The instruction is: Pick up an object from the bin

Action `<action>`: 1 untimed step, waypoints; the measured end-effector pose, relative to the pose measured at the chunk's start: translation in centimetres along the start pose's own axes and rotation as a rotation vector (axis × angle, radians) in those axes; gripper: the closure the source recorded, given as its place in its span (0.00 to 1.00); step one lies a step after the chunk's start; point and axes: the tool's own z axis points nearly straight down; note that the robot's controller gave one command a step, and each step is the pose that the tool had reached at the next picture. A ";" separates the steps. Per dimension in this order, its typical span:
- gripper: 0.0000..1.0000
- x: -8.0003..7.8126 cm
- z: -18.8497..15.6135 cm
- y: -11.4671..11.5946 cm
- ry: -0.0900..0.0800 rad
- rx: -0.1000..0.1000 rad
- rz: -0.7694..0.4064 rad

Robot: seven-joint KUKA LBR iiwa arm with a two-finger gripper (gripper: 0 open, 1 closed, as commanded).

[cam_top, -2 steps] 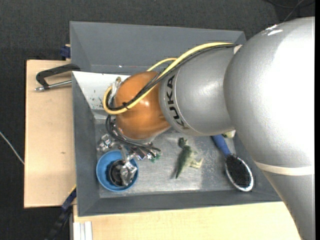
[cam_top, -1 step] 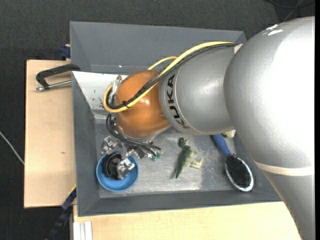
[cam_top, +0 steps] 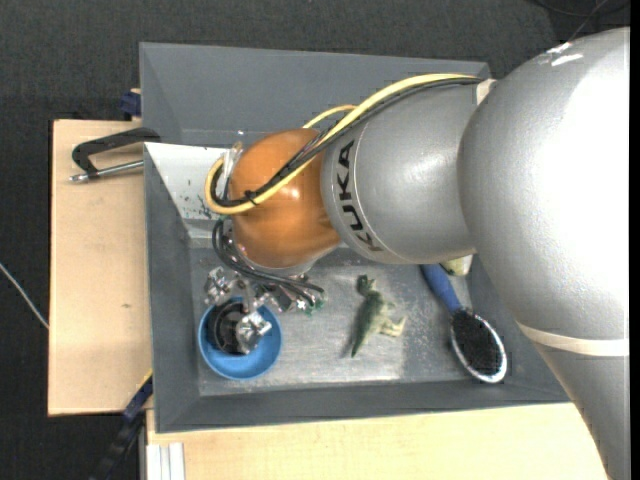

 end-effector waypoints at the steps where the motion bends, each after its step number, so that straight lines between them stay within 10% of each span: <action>1: 1.00 -0.3 -5.0 0.0 -0.002 0.001 0.001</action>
Offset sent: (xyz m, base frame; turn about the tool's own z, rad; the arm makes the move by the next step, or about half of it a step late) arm 0.0001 0.0000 0.0459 0.0000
